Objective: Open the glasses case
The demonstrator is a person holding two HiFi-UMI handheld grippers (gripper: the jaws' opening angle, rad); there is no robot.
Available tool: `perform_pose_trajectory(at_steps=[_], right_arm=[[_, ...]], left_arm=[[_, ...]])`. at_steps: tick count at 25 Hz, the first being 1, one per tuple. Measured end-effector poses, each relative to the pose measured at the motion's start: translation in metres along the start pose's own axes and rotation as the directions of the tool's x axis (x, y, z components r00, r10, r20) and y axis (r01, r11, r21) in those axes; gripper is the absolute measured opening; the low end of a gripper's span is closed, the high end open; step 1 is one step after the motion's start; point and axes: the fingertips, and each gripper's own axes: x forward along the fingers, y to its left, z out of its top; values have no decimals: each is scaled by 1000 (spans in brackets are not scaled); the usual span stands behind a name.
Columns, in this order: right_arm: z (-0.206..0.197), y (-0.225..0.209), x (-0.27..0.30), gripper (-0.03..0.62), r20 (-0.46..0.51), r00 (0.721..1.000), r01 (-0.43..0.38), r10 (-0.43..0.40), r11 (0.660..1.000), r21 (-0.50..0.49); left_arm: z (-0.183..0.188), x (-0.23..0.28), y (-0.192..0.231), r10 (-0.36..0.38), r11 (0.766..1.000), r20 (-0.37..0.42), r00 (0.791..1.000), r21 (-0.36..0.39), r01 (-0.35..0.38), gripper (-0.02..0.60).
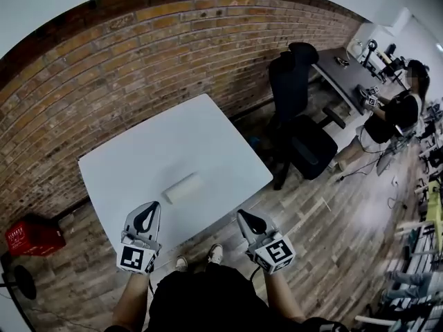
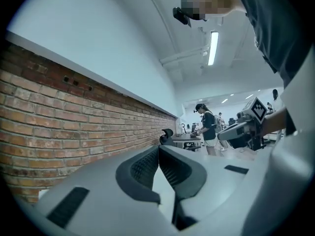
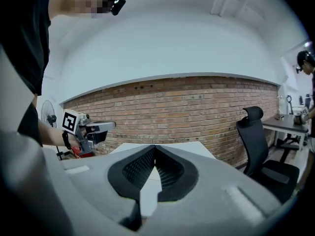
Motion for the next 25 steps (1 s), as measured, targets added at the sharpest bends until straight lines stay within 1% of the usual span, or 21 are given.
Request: perform_pose_trajectory(at_steps=[2, 5, 9, 11, 13, 14, 19, 23, 25], right_arm=[[4, -7, 10, 5, 22, 999, -48, 48, 999, -23], [6, -17, 27, 6, 24, 994, -106, 108, 992, -69], [-2, -28, 45, 6, -12, 989, -151, 150, 987, -50], [-8, -29, 54, 6, -24, 984, -175, 174, 983, -51], [-16, -25, 60, 6, -60, 980, -194, 192, 981, -26], [-19, -22, 64, 5, -76, 976, -205, 203, 978, -20], [-33, -10, 87, 6, -109, 959, -270, 261, 959, -88], [-44, -10, 101, 6, -134, 950, -295, 282, 951, -89], [-53, -9, 106, 6, -159, 937, -331, 310, 935, -129]], left_arm=[[0, 3, 5, 40, 999, 0, 999, -3, -40, 8], [-6, 6, 8, 84, 996, -18, 996, -5, -84, 8], [-17, 7, 8, 117, 993, -59, 991, -9, -117, 8], [-21, 5, 8, 130, 991, -73, 989, -2, -131, 8], [-24, 2, 8, 143, 990, -84, 986, 1, -144, 8], [-26, 1, 8, 148, 989, -90, 985, -1, -148, 8], [-49, 4, 15, 145, 988, -129, 981, -26, -149, 8], [-64, 19, 11, 120, 991, -139, 983, -41, -127, 8], [-72, 27, 11, 111, 992, -145, 983, -49, -120, 8]])
